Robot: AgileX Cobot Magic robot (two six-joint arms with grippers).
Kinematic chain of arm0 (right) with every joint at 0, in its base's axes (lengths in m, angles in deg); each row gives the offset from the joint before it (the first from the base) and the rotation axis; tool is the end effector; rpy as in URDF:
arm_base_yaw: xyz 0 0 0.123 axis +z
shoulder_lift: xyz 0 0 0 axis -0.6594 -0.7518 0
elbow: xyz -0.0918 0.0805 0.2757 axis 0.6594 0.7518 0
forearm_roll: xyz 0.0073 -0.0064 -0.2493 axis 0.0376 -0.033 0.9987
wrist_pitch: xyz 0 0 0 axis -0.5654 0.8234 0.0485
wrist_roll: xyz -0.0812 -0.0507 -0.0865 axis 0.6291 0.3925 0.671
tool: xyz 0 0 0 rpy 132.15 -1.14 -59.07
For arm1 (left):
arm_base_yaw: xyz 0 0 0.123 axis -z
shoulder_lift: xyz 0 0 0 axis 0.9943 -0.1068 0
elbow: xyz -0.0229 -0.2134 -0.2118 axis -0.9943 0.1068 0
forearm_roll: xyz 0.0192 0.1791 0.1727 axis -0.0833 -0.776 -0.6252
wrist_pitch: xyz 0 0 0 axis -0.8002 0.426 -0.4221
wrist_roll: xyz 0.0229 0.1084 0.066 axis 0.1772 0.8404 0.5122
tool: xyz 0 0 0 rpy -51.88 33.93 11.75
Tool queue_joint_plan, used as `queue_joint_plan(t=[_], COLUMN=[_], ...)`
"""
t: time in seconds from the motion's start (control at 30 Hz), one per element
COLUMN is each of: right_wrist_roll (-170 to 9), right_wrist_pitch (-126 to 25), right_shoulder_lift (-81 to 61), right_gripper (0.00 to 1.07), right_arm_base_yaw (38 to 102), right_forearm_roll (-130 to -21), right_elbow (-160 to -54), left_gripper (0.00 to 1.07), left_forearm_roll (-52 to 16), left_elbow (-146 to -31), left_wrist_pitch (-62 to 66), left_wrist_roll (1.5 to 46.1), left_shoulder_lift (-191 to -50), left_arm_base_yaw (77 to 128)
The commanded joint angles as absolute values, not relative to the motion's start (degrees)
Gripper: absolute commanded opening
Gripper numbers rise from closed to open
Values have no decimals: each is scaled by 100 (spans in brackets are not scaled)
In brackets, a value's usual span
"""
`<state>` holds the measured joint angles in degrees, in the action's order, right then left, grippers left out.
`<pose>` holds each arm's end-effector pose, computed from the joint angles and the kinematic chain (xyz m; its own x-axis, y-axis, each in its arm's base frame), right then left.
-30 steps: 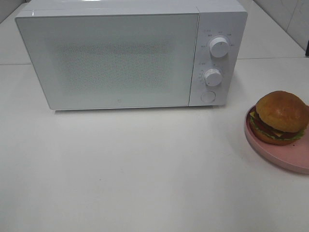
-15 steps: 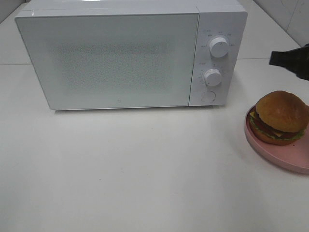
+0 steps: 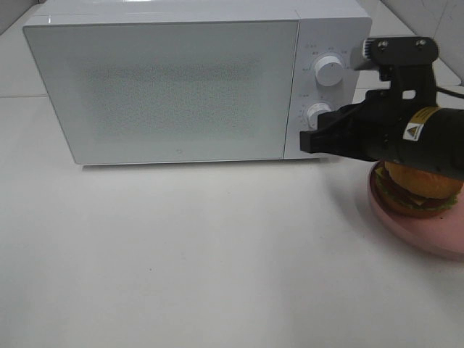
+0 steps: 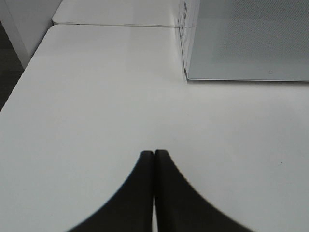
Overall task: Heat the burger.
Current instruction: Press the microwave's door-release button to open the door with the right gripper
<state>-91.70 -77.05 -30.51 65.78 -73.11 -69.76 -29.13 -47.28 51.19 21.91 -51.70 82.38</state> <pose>0.2882 0.1347 0.1837 -0.3998 -0.0924 -0.9119 -0.4028 0.9114 0.0843 0.0095 -0.0068 0.2618 -0.4392 -0.0097 -0.8984 0.0239 0.9995 -0.0225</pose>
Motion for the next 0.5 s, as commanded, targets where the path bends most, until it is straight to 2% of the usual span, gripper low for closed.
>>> queue_joint_plan(t=[0.03, 0.27, 0.5], right_wrist_roll=[-9428, -10282, -11886], right_wrist_pitch=[-7969, -8129, -8616], right_shoulder_lift=[-3331, -3773, -4254], right_gripper=[0, 0, 0], right_arm_base_yaw=[6738, 6738, 6738], right_forearm_roll=[-7277, -7248, -7243], right_elbow=[-7010, -7010, -7010], left_gripper=[0, 0, 0], left_forearm_roll=[-2885, -2885, -2885], left_elbow=[-4716, -4716, -4716], left_wrist_pitch=[5045, 5045, 5045], left_wrist_roll=[2191, 2191, 2191], left_shoulder_lift=[-5021, -5033, -5055], left_arm_base_yaw=[8232, 8232, 8232])
